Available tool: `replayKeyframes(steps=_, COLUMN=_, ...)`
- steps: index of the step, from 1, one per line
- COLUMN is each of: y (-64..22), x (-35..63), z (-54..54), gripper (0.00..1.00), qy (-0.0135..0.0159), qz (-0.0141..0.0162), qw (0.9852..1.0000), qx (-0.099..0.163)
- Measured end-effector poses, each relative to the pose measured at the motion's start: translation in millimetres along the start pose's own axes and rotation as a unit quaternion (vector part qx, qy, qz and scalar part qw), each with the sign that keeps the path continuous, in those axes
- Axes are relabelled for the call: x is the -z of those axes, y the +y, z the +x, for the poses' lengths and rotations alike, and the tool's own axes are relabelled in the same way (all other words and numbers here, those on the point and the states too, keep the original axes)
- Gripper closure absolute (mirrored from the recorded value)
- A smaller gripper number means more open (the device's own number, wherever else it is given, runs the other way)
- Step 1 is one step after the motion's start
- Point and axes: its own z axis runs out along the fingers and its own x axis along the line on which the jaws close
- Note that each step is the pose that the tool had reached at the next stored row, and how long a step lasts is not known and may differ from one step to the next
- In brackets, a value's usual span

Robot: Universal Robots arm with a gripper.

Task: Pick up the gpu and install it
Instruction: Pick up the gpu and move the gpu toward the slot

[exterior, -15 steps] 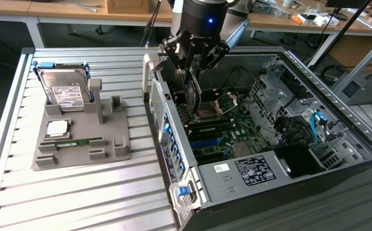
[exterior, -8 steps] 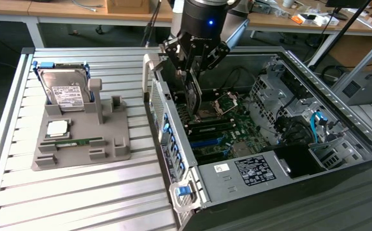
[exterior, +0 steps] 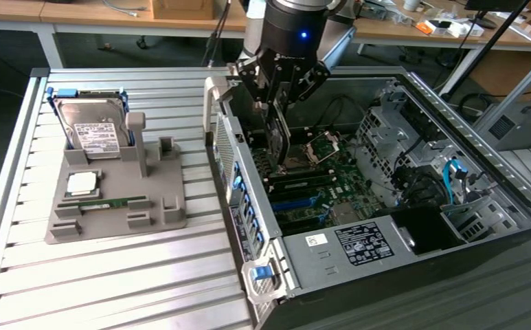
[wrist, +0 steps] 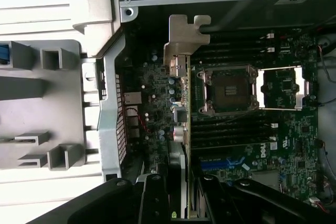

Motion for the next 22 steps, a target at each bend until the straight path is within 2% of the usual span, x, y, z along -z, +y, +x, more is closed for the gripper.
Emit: replayKeyframes(steps=22, y=1.2, x=-6.8, z=-14.5, gripper=0.73, qy=-0.0001, qz=0.0019, qw=1.0, qx=0.0)
